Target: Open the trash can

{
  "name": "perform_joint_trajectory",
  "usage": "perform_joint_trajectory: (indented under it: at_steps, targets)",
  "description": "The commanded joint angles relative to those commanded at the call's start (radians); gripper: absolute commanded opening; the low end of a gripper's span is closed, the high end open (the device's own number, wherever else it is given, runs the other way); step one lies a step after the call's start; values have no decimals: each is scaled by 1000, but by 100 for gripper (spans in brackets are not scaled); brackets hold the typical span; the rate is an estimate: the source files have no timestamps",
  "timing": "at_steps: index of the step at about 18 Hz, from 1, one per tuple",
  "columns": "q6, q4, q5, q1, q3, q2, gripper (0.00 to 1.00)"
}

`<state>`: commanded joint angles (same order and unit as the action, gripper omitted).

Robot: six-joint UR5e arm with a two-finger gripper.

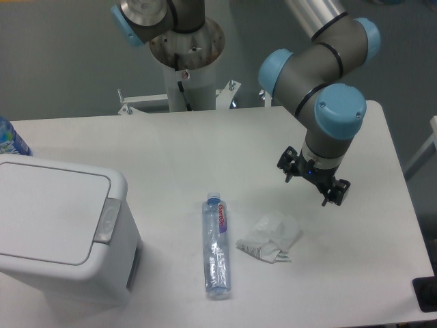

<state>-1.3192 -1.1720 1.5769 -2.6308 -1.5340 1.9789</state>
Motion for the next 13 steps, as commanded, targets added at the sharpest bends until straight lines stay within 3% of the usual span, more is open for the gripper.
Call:
perform_joint_trajectory:
  at_steps: [10, 13]
  targets:
    - [8, 2, -8, 6, 11, -2, 100]
    - [73, 2, -78, 9, 18, -11, 100]
